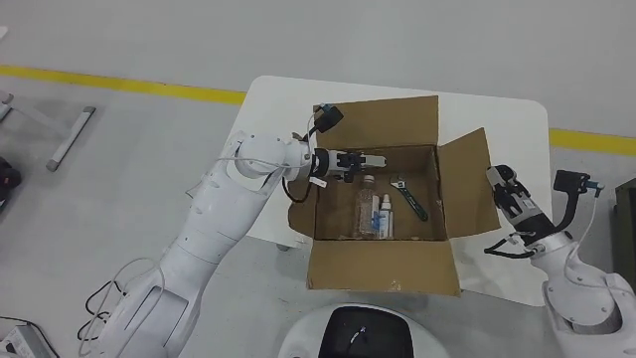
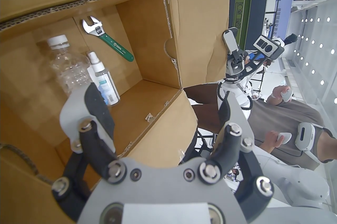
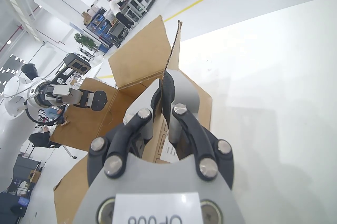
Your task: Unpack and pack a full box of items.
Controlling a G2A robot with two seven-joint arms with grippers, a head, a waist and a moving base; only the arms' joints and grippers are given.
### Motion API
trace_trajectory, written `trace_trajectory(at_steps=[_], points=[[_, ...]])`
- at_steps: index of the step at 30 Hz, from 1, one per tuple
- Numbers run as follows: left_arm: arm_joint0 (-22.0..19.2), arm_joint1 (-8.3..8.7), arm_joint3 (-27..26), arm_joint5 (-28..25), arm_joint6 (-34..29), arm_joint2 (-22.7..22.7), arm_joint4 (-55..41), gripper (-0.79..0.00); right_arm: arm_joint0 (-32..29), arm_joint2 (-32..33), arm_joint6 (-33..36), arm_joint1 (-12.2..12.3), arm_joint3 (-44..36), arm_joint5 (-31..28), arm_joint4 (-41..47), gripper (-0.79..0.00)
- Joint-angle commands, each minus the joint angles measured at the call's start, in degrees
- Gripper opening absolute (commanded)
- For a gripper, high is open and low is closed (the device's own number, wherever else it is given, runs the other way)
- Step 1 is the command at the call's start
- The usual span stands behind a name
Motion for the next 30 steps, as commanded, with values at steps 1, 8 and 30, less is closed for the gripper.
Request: trace_trajectory(at_steps=[1,8,30], points=[[0.0,0.0,0.0,0.0,0.0,0.0,0.0,0.0,-0.73,-0.04,-3.03,-0.26,-0.19,-0.2,1.85,-0.785],[0.0,0.0,0.0,0.0,0.0,0.0,0.0,0.0,-2.2,-1.23,-10.04,-1.15,-0.74,1.48,3.6,-0.785],[0.0,0.0,0.0,0.0,0.0,0.0,0.0,0.0,-7.9,-1.61,-19.93,-2.85,-3.32,8.37,2.93,-0.785]])
